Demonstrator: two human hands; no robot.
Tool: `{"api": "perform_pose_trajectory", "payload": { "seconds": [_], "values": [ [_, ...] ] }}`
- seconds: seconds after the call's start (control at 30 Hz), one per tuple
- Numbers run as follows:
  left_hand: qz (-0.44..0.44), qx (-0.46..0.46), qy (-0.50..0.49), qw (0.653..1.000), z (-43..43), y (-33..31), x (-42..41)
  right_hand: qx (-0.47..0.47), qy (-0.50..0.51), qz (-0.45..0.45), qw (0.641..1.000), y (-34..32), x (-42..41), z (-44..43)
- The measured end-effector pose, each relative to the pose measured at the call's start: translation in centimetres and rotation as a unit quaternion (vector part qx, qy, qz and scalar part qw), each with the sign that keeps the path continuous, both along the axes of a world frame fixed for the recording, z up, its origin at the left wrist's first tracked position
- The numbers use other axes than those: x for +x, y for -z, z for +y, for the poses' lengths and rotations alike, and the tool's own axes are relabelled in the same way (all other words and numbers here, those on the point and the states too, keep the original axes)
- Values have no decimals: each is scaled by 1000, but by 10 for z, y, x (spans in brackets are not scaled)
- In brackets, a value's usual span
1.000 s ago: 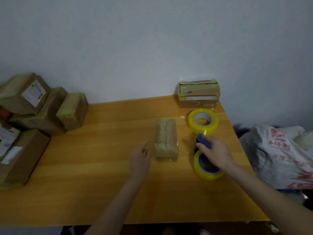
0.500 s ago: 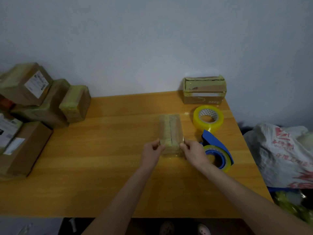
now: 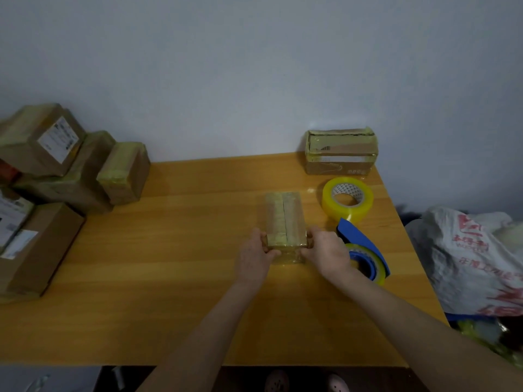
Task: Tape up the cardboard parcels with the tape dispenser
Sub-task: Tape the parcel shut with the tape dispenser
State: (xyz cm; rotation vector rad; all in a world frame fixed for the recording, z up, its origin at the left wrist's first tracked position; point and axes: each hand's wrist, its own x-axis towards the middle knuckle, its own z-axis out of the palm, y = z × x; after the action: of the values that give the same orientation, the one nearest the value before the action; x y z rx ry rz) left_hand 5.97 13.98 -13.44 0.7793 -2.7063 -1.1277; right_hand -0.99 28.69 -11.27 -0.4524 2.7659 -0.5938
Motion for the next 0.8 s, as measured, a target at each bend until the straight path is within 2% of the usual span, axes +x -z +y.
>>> {"api": "perform_pose_trajectory", "payload": {
  "seconds": [0.07,0.23,0.4,0.6,0.73,0.8],
  "values": [
    [-24,-28,24,999,-1,0,-5,46,-19,2,999,-5,-6,-4],
    [-54,-59,86,993,-6,3,-10,66,-61,59,994,-3,-12,-11],
    [-62,-80,77,992,-12,5,-13,13,-38,59,997,7,-17,-16],
    [8,-59,93,994,-18,-4,-13,83,-41,56,994,-2,-25,-18],
    [-52,3,62,997,-17,-14,-28,57,-84,60,993,-6,-19,-33],
    [-80,7,46,996,-22,-18,-36,10,-105,40,994,-4,-10,-44]
  ]
}}
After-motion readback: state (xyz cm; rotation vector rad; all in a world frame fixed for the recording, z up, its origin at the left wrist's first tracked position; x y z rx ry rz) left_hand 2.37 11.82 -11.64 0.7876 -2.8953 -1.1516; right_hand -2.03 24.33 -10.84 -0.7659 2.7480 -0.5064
